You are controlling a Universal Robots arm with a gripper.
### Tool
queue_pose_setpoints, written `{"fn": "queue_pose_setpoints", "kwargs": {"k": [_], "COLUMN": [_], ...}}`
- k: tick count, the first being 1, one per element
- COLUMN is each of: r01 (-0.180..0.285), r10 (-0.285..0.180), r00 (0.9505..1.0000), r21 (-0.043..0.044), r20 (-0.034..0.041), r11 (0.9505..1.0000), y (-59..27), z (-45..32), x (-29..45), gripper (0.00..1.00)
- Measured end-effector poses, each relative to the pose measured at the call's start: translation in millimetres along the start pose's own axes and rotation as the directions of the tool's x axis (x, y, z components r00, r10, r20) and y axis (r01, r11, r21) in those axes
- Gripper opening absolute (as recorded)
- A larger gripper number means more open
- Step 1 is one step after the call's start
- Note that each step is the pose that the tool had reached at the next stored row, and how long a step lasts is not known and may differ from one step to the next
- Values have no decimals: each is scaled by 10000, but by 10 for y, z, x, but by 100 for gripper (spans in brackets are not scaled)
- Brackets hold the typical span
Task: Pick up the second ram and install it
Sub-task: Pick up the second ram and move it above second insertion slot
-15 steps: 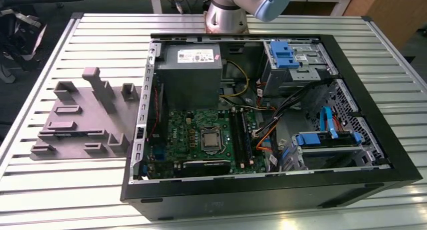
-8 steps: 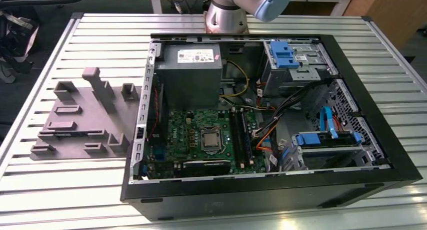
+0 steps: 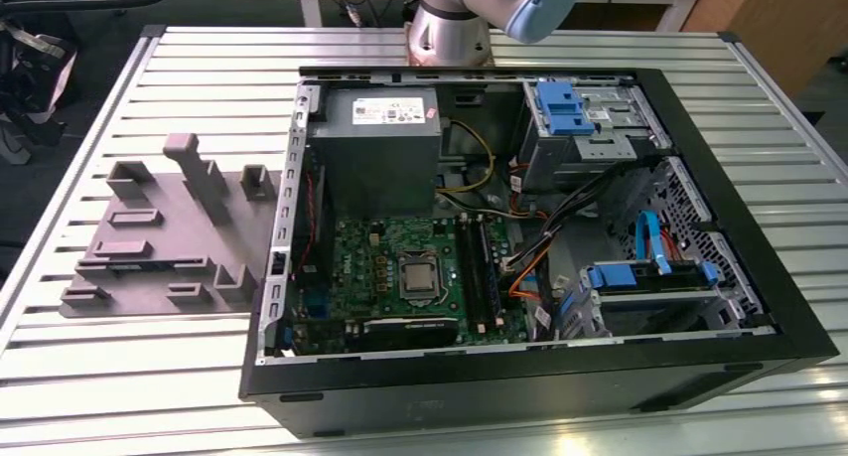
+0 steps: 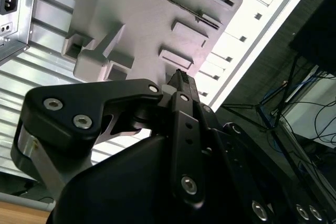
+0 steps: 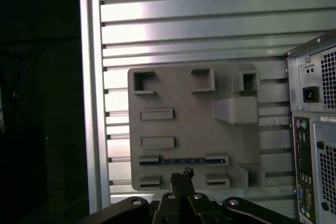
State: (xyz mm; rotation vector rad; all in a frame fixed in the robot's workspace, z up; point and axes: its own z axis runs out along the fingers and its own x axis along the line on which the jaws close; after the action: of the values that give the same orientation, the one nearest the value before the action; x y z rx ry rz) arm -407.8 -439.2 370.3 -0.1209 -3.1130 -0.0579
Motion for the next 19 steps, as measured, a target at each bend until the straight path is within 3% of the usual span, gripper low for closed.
{"fn": "queue_pose_setpoints", "kwargs": {"k": [10, 19], "r01": [160, 1052], "r10": [-160, -1052], "r00": [9999, 9944], "r21": [4, 27], "r20": [-5, -40], "r11": [9999, 9944], "y": [0, -1], "z": [0, 0], "x": [4, 10], "gripper": [11, 11]}}
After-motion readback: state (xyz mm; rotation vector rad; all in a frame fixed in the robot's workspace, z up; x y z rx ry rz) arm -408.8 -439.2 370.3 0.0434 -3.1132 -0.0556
